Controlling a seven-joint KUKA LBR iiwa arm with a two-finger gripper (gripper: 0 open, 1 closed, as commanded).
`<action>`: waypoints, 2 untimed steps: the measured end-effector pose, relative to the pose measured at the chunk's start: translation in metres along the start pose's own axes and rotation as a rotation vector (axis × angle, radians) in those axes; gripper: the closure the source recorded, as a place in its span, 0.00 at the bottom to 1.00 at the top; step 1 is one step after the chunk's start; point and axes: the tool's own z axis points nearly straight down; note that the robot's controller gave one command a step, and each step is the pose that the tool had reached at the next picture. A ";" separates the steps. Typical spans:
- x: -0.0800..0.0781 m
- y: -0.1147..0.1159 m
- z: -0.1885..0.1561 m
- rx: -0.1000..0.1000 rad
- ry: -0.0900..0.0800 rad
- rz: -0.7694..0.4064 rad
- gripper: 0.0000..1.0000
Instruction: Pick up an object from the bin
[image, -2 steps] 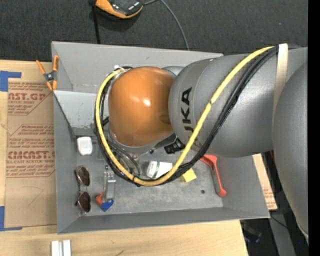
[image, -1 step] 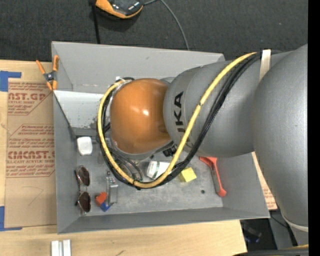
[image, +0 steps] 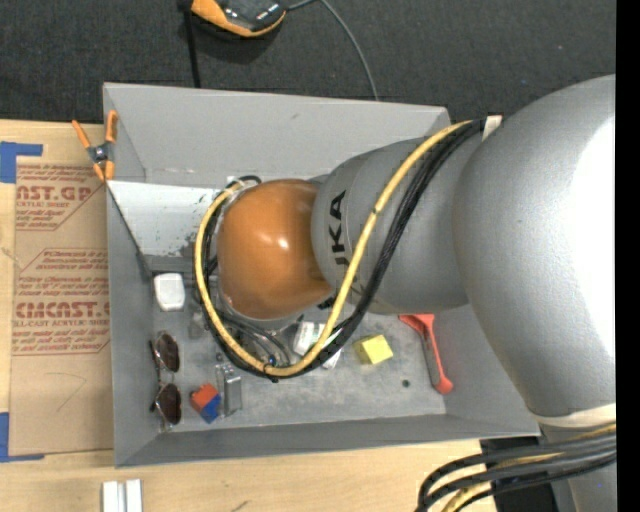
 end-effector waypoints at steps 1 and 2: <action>0.007 0.002 0.036 0.000 0.004 -0.201 0.00; 0.010 0.002 0.065 -0.002 0.000 0.019 1.00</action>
Offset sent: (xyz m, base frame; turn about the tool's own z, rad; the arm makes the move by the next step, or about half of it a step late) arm -0.0101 -0.0008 -0.0645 0.0184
